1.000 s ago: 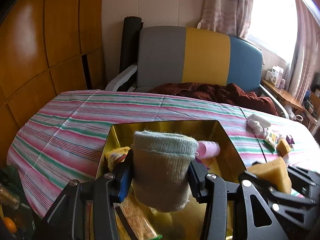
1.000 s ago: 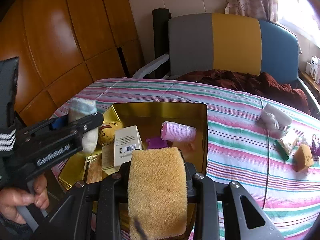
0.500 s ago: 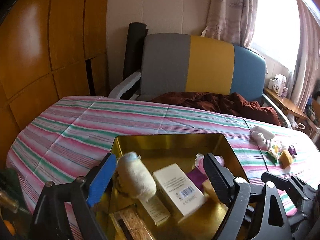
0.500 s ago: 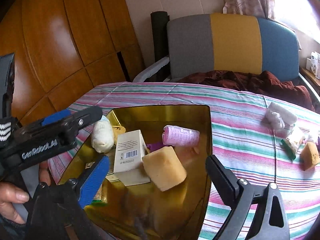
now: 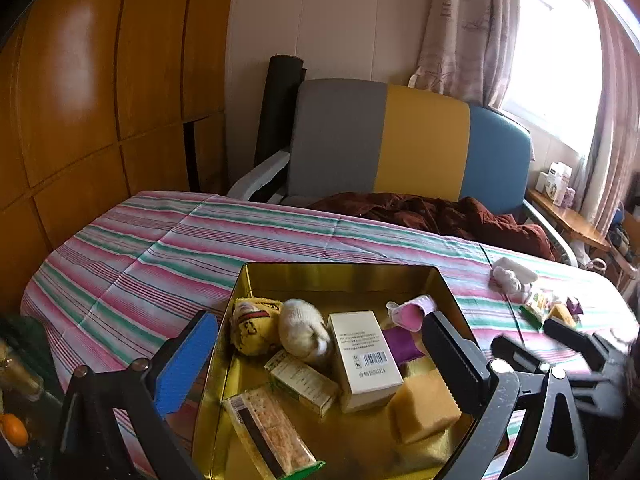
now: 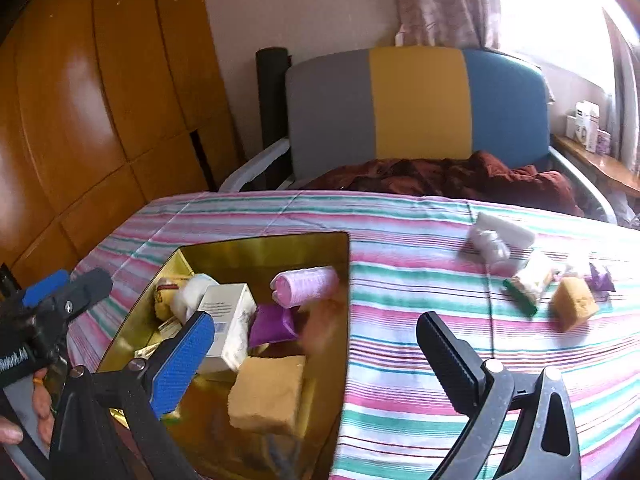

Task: Organize objects
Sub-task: 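Open both grippers to drop the sock and sponge into the tray, then move both grippers back toward the remaining items on the sheet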

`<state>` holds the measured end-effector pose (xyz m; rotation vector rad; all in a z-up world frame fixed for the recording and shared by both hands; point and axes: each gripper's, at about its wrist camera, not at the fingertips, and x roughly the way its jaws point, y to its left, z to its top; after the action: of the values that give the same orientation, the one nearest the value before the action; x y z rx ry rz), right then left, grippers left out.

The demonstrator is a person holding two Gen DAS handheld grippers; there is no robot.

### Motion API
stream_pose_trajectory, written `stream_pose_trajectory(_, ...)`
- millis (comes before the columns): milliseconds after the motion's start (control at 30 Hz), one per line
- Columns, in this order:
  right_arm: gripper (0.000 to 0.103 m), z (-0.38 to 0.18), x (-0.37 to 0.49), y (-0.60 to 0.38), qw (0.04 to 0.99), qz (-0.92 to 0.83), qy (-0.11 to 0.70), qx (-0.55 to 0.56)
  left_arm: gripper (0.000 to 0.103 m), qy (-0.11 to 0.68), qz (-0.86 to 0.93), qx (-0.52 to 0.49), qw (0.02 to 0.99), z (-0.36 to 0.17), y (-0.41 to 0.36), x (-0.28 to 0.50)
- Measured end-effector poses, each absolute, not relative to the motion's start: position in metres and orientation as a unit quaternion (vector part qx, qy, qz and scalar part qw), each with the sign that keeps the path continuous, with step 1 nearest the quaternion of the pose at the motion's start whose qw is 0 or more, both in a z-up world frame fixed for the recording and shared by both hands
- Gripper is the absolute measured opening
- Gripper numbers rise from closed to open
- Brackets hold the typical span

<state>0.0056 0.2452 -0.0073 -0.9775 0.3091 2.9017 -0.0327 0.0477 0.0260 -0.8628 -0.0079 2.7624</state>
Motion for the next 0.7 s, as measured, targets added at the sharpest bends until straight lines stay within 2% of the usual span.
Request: stream_pose_trajectory(700,0.103,0.016,0.029,0.319,0.116,0.947,0.106,-0.280,0.103,0.052,0.932,-0.315,0.172,0.015,0.093,-0.004)
